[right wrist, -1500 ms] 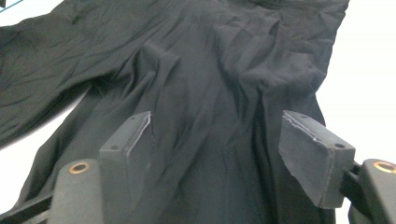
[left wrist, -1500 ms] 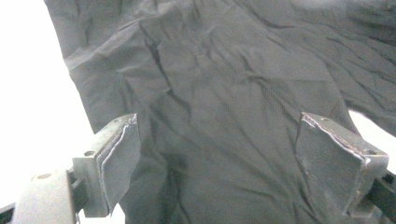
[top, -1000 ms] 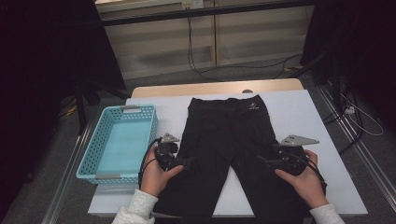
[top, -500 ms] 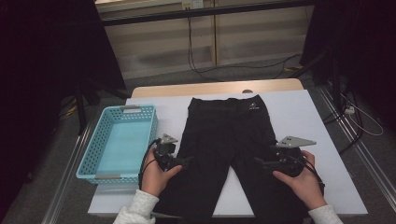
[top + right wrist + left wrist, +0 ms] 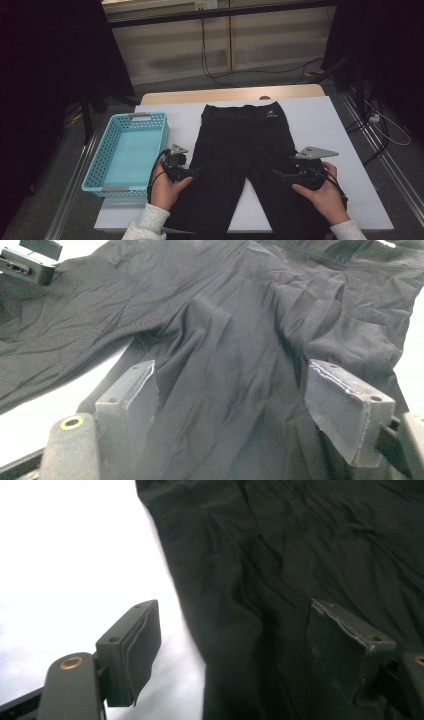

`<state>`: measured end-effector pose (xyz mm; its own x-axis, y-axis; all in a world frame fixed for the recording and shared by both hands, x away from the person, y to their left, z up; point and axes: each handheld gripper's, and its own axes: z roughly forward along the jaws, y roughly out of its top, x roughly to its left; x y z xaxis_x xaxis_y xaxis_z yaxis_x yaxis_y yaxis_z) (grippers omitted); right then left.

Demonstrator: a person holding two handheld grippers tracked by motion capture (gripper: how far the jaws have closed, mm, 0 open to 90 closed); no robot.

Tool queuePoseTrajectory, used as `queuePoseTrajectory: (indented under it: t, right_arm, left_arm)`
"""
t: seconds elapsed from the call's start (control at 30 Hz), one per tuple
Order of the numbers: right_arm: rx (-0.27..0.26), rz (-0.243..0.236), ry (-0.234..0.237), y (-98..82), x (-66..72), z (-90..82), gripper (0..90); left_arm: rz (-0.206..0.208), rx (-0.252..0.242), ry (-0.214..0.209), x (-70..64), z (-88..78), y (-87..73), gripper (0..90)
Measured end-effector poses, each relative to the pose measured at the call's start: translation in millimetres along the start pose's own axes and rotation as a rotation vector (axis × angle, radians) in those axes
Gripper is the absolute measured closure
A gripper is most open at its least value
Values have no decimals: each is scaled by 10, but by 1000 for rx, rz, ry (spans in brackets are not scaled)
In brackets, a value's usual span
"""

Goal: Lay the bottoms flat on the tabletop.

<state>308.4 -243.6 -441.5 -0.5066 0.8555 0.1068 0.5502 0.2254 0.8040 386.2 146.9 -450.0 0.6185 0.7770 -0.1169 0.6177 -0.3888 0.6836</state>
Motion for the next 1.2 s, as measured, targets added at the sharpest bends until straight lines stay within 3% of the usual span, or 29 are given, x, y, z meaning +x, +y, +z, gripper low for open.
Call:
queuePoseTrajectory:
  t: [0.17, 0.43, 0.5, 0.57, 0.77, 0.93, 1.0, 1.2]
  right_arm:
    - [-1, 8, -1, -20, -14, -16, 218]
    - [-11, 13, -3, -25, -26, -32, 219]
    - [-10, 13, -3, -34, -33, -32, 219]
    - [-6, 15, -5, -43, -41, -33, 219]
    - [-13, 16, -10, -43, -40, -47, 219]
    - [-11, 15, -9, -45, -38, -44, 219]
    - [-10, 14, -7, -44, -33, -43, 219]
    - [-7, 10, -4, -44, -24, -34, 219]
  left_arm:
    - [15, 7, 12, 1, 4, -13, 234]
    - [-1, 21, 17, 34, 32, -48, 263]
    - [-23, 16, 15, 23, 33, -58, 271]
    - [-9, 25, 25, 16, 22, -59, 283]
    - [-54, 29, -12, 5, -16, -65, 430]
    - [-41, 34, -4, -28, -17, -67, 567]
    - [-55, 35, 7, -41, -21, -70, 607]
    - [-66, 56, -15, -56, -25, -55, 786]
